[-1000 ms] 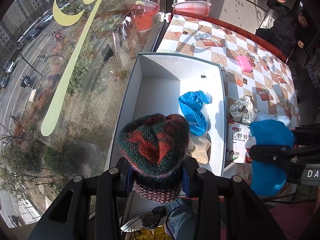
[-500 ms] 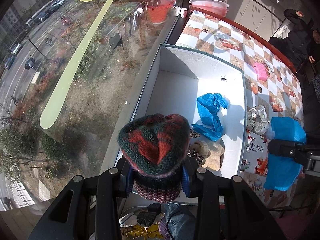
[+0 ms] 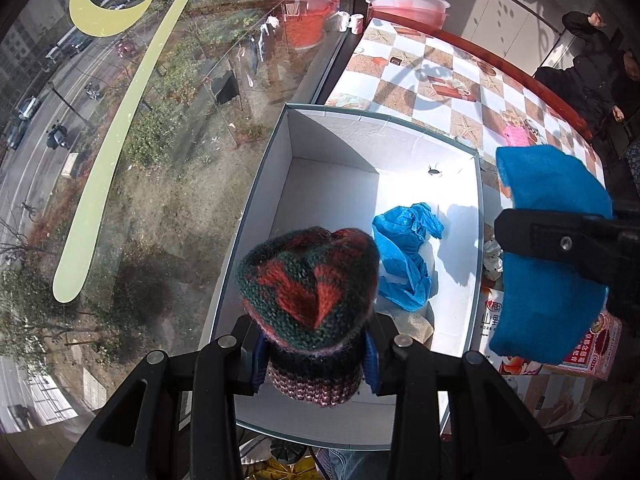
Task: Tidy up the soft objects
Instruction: 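Open the left gripper dropping the knit hat while the right gripper drops the blue bag, then move both grippers from the box back to the pile of soft items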
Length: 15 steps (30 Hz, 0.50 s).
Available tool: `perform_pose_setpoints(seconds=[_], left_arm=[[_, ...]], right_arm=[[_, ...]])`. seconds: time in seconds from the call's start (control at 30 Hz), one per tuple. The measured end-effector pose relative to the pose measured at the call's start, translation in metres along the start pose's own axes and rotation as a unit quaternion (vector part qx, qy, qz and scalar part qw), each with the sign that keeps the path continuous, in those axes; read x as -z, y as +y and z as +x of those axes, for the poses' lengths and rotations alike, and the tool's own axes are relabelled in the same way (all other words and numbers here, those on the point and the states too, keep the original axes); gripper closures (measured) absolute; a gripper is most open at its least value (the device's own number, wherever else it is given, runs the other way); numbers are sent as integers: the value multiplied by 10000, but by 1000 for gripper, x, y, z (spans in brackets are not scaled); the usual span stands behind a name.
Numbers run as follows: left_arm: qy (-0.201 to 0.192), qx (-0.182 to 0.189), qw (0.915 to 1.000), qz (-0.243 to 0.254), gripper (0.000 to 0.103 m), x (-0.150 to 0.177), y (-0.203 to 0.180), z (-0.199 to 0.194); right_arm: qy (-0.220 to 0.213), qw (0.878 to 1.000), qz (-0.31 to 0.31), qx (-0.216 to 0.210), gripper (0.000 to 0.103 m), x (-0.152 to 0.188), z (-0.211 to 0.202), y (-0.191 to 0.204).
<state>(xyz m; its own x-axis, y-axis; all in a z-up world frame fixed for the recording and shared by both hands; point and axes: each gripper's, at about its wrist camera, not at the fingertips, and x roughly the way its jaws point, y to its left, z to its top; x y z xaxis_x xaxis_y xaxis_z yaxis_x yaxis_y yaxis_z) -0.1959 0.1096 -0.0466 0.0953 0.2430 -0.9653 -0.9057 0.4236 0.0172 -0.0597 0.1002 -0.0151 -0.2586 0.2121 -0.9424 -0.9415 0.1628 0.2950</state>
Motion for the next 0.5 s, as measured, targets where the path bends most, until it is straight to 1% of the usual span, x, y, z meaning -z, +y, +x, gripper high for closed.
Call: perform_pose_setpoints(seconds=[0.13,0.23,0.27,0.3,0.33,0.37,0.4,0.43,0.47,0.5], left_arm=[[-3,-53,10000,10,62,-2,-1,1],[-75,-64,9999,35,60,-4,-2,-1],[-104,-80,9999,62,56,-4,-3,-2],[-128,-93,9998,96,54,-3,-3,-2],[-160,-110,9997,129,50,-4,-4,-3],[-182,-130,9996,155,43,-3,-5,-4],[-212,-136,9996,162,33,-3,-5,-5],[-251,-109,9995,146,27,-3,-6,-6],[-298,-55,9995,118,20,-3,-5,-7],[-359,9,9993,74,17,-3,-5,-9]], right_arm=[[-10,10000,-69,22,64,-7,4,5],[-37,9999,-91,22,64,-10,5,7],[-53,9999,-96,8,63,-11,4,7],[-61,9999,-92,-17,59,-12,4,7],[-62,9999,-83,-44,58,-12,4,7],[-51,9999,-69,-69,58,-12,3,6],[-35,10000,-47,-74,53,-13,3,5],[-35,10000,-11,-74,46,-13,3,3],[-60,9999,32,-82,28,-13,1,1],[-89,9999,85,-107,18,-13,0,-1]])
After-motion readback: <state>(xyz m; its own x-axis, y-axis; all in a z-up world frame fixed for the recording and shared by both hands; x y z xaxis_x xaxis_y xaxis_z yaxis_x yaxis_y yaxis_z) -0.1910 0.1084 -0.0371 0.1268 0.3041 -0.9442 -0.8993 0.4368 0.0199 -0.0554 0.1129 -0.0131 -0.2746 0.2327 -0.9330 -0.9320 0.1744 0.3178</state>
